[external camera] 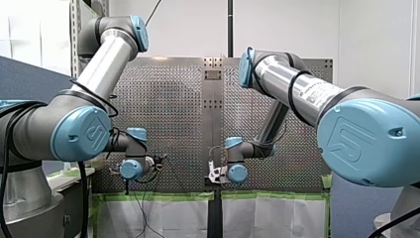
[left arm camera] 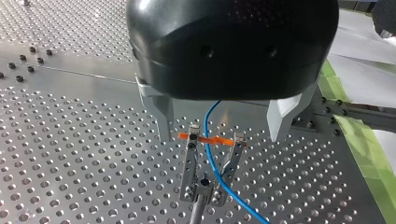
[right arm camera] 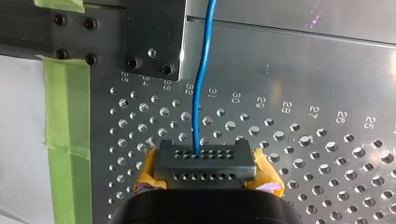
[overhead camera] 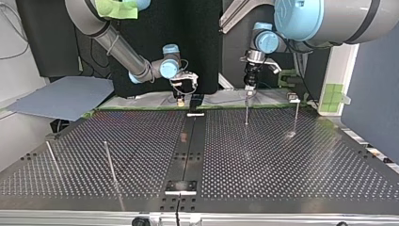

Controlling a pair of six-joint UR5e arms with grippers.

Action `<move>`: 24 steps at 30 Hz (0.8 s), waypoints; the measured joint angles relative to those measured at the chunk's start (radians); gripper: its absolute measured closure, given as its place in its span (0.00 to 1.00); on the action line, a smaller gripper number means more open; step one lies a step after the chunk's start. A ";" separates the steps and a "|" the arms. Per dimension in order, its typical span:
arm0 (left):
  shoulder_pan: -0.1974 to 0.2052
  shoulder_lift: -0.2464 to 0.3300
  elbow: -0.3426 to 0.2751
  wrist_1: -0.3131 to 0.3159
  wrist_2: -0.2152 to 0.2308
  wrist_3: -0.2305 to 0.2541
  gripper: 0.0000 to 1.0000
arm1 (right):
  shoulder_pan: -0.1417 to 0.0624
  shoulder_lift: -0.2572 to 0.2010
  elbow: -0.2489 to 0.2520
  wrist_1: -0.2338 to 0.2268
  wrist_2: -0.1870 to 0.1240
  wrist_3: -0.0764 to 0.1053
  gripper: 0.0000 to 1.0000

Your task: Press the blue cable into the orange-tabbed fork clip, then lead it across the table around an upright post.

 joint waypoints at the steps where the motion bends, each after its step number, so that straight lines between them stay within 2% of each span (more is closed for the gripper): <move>1: 0.000 0.000 0.000 0.000 0.000 0.000 0.00 | 0.000 0.000 0.000 0.000 0.000 0.000 1.00; 11: -0.003 0.000 0.007 -0.011 0.008 0.000 0.00 | 0.000 0.000 0.000 0.001 -0.001 -0.001 1.00; 19: -0.027 0.000 0.046 -0.082 0.056 0.017 0.00 | 0.000 0.000 -0.001 0.000 -0.003 -0.002 1.00; 24: -0.046 0.000 0.057 -0.111 0.040 0.016 0.00 | 0.000 0.000 -0.001 -0.004 -0.014 -0.004 1.00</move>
